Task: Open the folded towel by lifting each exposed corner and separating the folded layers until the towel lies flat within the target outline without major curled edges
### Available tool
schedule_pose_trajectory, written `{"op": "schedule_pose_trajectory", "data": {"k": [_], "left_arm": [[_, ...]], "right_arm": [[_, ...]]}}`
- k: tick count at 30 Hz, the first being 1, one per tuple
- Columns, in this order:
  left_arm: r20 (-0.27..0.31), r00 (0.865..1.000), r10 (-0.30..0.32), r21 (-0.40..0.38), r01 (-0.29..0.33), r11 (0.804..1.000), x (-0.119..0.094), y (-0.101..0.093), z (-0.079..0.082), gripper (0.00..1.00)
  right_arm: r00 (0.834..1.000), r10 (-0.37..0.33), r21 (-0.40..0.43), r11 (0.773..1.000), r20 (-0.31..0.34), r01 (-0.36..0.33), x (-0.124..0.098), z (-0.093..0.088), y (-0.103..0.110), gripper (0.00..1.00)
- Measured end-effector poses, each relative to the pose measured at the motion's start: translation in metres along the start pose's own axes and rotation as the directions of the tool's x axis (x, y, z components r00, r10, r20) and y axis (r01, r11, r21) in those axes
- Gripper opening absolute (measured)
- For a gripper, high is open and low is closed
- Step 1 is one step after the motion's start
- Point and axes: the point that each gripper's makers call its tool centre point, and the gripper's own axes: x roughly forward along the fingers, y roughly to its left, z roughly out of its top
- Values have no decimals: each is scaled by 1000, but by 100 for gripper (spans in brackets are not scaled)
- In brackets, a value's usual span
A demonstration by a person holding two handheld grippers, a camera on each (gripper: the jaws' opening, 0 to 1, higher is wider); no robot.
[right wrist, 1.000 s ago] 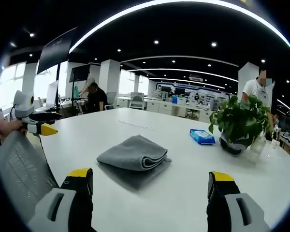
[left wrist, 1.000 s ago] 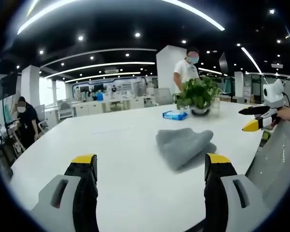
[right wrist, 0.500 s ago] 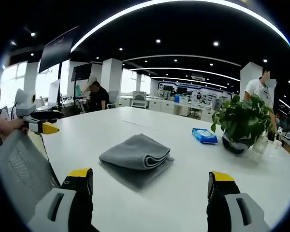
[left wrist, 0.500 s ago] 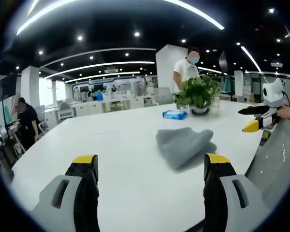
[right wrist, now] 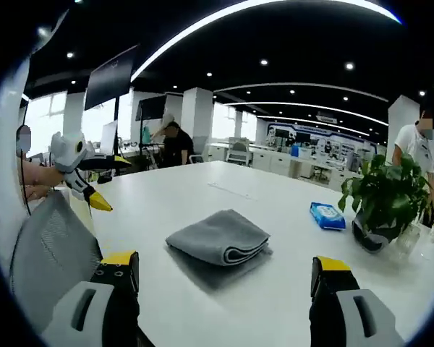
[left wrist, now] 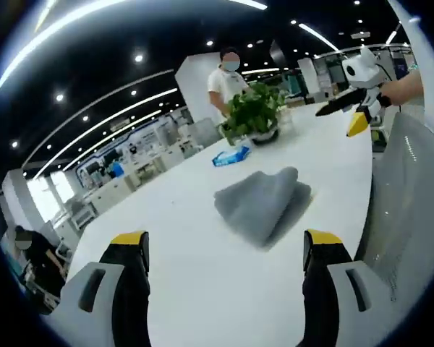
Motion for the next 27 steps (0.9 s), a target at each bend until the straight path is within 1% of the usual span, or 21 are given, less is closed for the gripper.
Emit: {"op": "schedule_pose_trajectory", "data": {"k": [3, 4, 5, 6, 7, 8, 9, 10, 11, 12, 13, 16, 18, 20, 21, 22, 23, 24, 26, 27], "left_arm": [[-14, 999, -37, 4, 37, 999, 12, -1, 5, 83], [-26, 998, -66, 1, 66, 998, 18, -4, 7, 83], [-29, 996, -82, 5, 83, 997, 25, -6, 11, 83], [-27, 996, -87, 15, 88, 996, 29, -7, 14, 83], [-34, 995, -94, 39, 96, 995, 35, -9, 17, 84], [-36, 995, -98, 41, 100, 994, 37, -11, 18, 84], [-42, 993, -108, 45, 110, 993, 42, -14, 20, 83], [-40, 994, -106, 42, 108, 993, 46, -16, 23, 81], [-36, 993, -109, 28, 110, 993, 53, -19, 26, 78], [-34, 993, -117, 11, 117, 993, 57, -22, 26, 77], [-40, 992, -117, 5, 118, 993, 63, -27, 26, 78], [-54, 990, -128, 3, 128, 992, 80, -42, 21, 77], [-69, 988, -135, -13, 135, 991, 87, -50, 16, 72], [-94, 984, -150, -37, 147, 989, 97, -63, 8, 66], [-95, 984, -151, -27, 149, 988, 100, -67, 7, 64], [-111, 982, -155, 8, 157, 988, 104, -71, 3, 63], [-115, 981, -154, 16, 157, 988, 105, -72, 2, 63], [-121, 981, -150, 36, 156, 987, 110, -76, -1, 62], [-119, 983, -138, 42, 144, 989, 115, -78, -1, 60], [-120, 982, -146, 29, 150, 988, 117, -81, -1, 58]], "right_arm": [[1000, 6, -10, 1000, -6, -6, 5, 6, -7, 99], [1000, 7, -11, 1000, -20, -7, 7, 7, -10, 88], [999, 15, -3, 1000, -50, -15, 7, 4, -11, 75], [997, 18, -3, 1000, -76, -19, 8, 1, -12, 63], [995, 19, -8, 1000, -93, -20, 10, -2, -12, 55], [995, 18, -10, 1000, -94, -19, 13, -2, -13, 55], [995, 13, -2, 1000, -103, -13, 20, -6, -13, 59], [994, 10, 16, 1000, -113, -8, 23, -8, -13, 66], [993, -3, 49, 999, -120, 9, 27, -11, -14, 69], [993, 0, 61, 998, -115, 7, 30, -11, -12, 69], [994, 3, 74, 997, -111, 5, 32, -12, -10, 66], [992, -7, 159, 987, -126, 27, 43, -20, -6, 59], [989, -4, 183, 983, -151, 32, 48, -27, -3, 58], [984, 1, 198, 980, -177, 35, 55, -35, 1, 56], [983, -2, 209, 977, -183, 41, 57, -37, 2, 55], [983, -5, 220, 974, -185, 46, 58, -38, 2, 55], [983, -3, 232, 972, -185, 46, 59, -39, 4, 55], [984, 3, 268, 962, -177, 45, 63, -39, 6, 55], [983, 4, 275, 960, -184, 48, 67, -41, 8, 54], [981, 4, 270, 962, -193, 49, 69, -43, 9, 54]]}}
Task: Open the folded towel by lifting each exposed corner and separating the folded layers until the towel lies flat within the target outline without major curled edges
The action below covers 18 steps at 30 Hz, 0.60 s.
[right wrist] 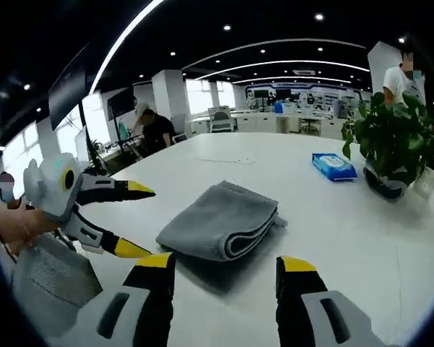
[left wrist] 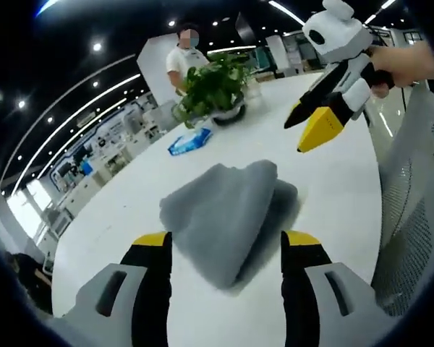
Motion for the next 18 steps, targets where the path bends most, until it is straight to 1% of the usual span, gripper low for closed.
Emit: {"op": "schedule_pose_trajectory", "data": {"k": [1, 2, 4, 5, 7, 10, 12, 15, 17, 18], "left_arm": [[-6, 1000, -17, -37, 17, 999, 3, -5, -1, 56], [-13, 1000, -20, -53, 19, 998, 7, -7, -1, 52], [-26, 1000, -13, -8, 13, 1000, 15, -8, -2, 47], [-34, 999, -14, 7, 15, 1000, 17, -9, -3, 43], [-34, 999, -17, 11, 17, 1000, 23, -10, -1, 37], [-28, 999, -37, 9, 37, 999, 31, -14, 3, 36], [-28, 998, -52, 34, 52, 998, 36, -17, 5, 34], [-44, 997, -66, 57, 68, 996, 44, -22, 4, 31], [-46, 997, -65, 71, 68, 995, 48, -23, 4, 29], [-47, 996, -70, 75, 74, 994, 50, -25, 4, 28]], "right_arm": [[1000, -4, -2, 1000, -5, 4, 1, -1, 0, 53], [1000, -11, -3, 1000, -15, 11, 4, -3, 0, 51], [999, -19, 9, 1000, -35, 20, 7, -8, 0, 44], [999, -19, -2, 1000, -48, 19, 9, -11, 1, 40], [996, -21, -22, 1000, -83, 19, 14, -19, 2, 36], [994, -24, -31, 999, -108, 21, 20, -24, 1, 34], [994, -23, -28, 999, -106, 21, 23, -24, 1, 29], [995, -14, -2, 1000, -100, 14, 27, -24, 1, 27], [997, 11, 52, 999, -82, -7, 30, -21, 4, 28], [998, 22, 121, 993, -52, -15, 31, -17, 5, 30]]}}
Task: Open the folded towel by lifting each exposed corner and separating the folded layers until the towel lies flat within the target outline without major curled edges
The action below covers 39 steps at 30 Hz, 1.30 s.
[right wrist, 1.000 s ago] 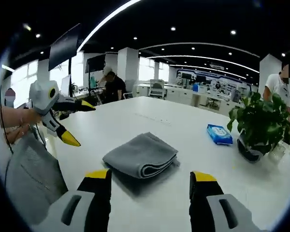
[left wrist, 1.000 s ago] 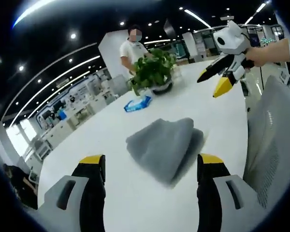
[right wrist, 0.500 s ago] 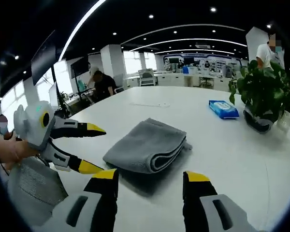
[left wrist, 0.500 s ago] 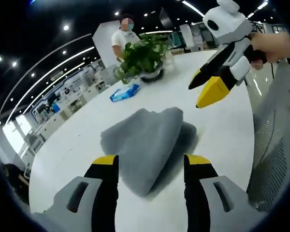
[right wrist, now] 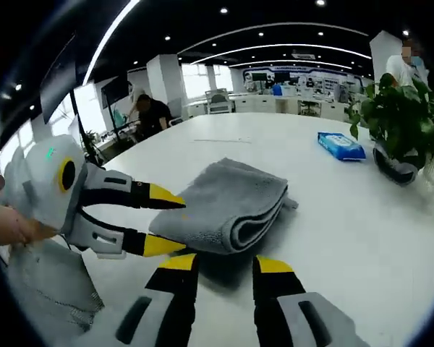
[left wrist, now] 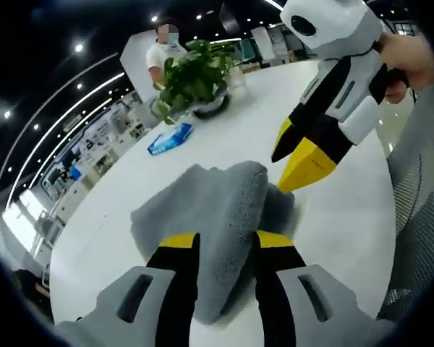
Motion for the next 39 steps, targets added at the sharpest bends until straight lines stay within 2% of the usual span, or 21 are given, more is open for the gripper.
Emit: {"op": "schedule_pose_trajectory", "data": {"k": [2, 4, 6, 8, 9, 10, 11, 14, 17, 20, 25, 34, 39], "left_arm": [[-8, 1000, -17, 17, 17, 1000, 5, -5, -2, 24], [-24, 999, -23, 63, 25, 998, 9, -7, -5, 19], [-23, 1000, -20, 81, 22, 997, 10, -9, -5, 14], [-17, 1000, -8, 91, 9, 996, 9, -8, -3, 11], [-15, 1000, -8, 91, 9, 996, 8, -8, -3, 9], [-14, 1000, -8, 92, 9, 996, 7, -8, -2, 9], [-6, 1000, -2, 106, 3, 994, 5, -7, -1, 8], [3, 1000, 5, 141, -5, 990, -3, -6, 3, 6], [10, 1000, -4, 138, 3, 990, -10, -11, 5, 6], [4, 1000, -25, 182, 24, 983, -15, -21, 5, 6], [18, 998, -56, 211, 51, 976, -31, -41, 9, 6], [34, 992, -120, 253, 107, 961, -51, -65, 14, 6], [22, 991, -134, 261, 124, 957, -57, -68, 9, 6]], "right_arm": [[999, 22, 96, 995, 37, -25, 0, 5, 1, 36], [998, 36, 176, 984, 43, -43, 2, 3, 1, 39], [997, 68, 280, 957, 47, -78, 4, -1, 2, 40], [993, 95, 409, 905, 70, -115, 5, -1, 2, 42], [989, 105, 486, 862, 104, -143, 5, 2, 3, 42], [985, 114, 529, 832, 132, -167, 4, 5, 3, 42], [980, 124, 588, 786, 157, -193, 3, 7, 3, 42], [977, 134, 640, 739, 168, -211, 7, 5, 1, 43], [977, 143, 669, 713, 156, -211, 10, 3, 4, 46], [975, 139, 703, 676, 172, -220, 13, 5, 4, 46], [979, 139, 720, 663, 147, -203, 18, -1, 3, 44], [982, 148, 723, 666, 116, -186, 23, -9, 3, 32], [985, 153, 698, 696, 82, -166, 22, -17, 5, 17]]}}
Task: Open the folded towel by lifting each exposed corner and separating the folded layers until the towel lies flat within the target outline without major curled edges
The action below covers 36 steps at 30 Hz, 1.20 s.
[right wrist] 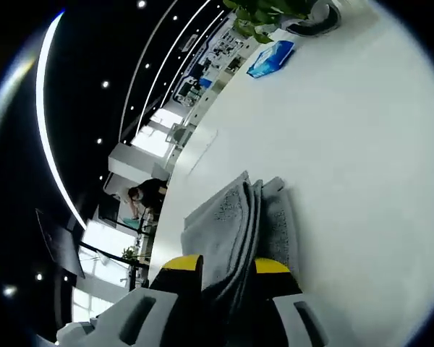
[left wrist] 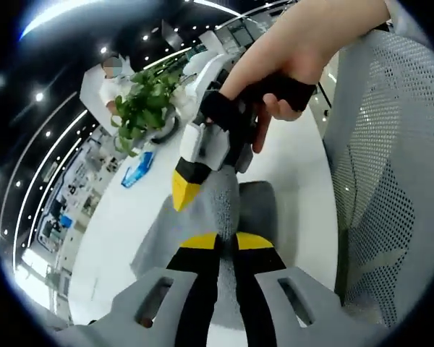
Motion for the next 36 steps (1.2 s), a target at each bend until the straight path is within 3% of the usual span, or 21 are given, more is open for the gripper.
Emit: {"op": "schedule_pose_trajectory", "data": {"k": [2, 4, 6, 11, 12, 13, 14, 16, 17, 18, 19, 20, 21, 24, 26, 27, 28, 30, 33, 34, 36], "left_arm": [[-4, 1000, -11, -24, 11, 1000, 0, -2, -2, 7], [4, 999, -40, -81, 40, 996, 2, -7, -5, 8], [40, 997, -62, -213, 69, 975, 4, -9, -6, 10], [101, 993, -54, -499, 98, 861, -2, 7, -10, 13], [105, 993, -46, -572, 98, 814, -3, 12, -15, 16], [109, 993, -49, -613, 106, 783, -4, 14, -18, 19], [113, 993, -44, -661, 108, 743, -5, 19, -21, 21], [142, 990, -15, -718, 113, 686, -6, 28, -19, 21], [154, 988, 0, -751, 117, 650, -7, 33, -19, 21], [155, 988, 3, -765, 118, 633, -7, 33, -20, 21], [155, 988, -1, -778, 123, 616, -8, 33, -21, 21], [158, 987, -10, -781, 131, 610, -8, 32, -21, 21], [169, 986, -12, -782, 141, 607, -8, 31, -21, 21], [203, 979, -15, -817, 178, 549, -11, 32, -18, 20], [222, 975, -9, -833, 194, 519, -14, 35, -17, 20], [228, 974, -11, -845, 204, 495, -15, 35, -17, 20], [228, 974, -10, -849, 204, 487, -16, 36, -19, 21], [234, 972, -10, -851, 210, 481, -17, 36, -19, 21], [245, 969, 30, -871, 206, 446, -20, 44, -19, 22], [245, 968, 54, -878, 198, 436, -21, 49, -19, 22], [252, 965, 78, -895, 202, 398, -24, 55, -21, 22]], "right_arm": [[1000, -11, -33, 999, -11, 11, -1, -2, -3, 9], [1000, -13, -48, 999, -11, 13, 0, -3, -2, 9], [999, -40, -127, 991, -9, 38, -1, -2, -5, 8], [998, -64, -290, 955, 5, 63, -3, -1, 4, 6], [998, -59, -339, 939, 5, 57, -2, -2, 8, 6], [997, -71, -381, 922, 7, 68, -2, -1, 9, 6], [996, -84, -455, 887, 13, 81, -1, 0, 12, 6], [995, -95, -537, 838, 22, 91, 0, 1, 18, 5], [994, -106, -605, 790, 31, 103, 0, 2, 22, 5], [993, -108, -646, 756, 39, 108, 0, 2, 26, 5], [993, -113, -716, 690, 45, 111, 1, 2, 31, 5], [992, -120, -736, 666, 49, 117, 1, 2, 31, 5], [988, -140, -823, 552, 64, 132, 2, 2, 35, 5], [987, -140, -870, 472, 83, 140, 3, 2, 41, 5], [986, -136, -887, 438, 94, 145, 2, 4, 44, 5], [987, -130, -884, 445, 96, 145, 2, 3, 45, 5], [987, -128, -883, 447, 97, 145, 1, 4, 46, 5], [986, -130, -890, 432, 101, 148, 1, 5, 45, 5], [986, -139, -896, 420, 97, 147, 1, 5, 43, 5], [985, -143, -906, 396, 98, 148, 0, 5, 42, 5], [985, -141, -911, 385, 100, 148, 0, 4, 43, 5]]}}
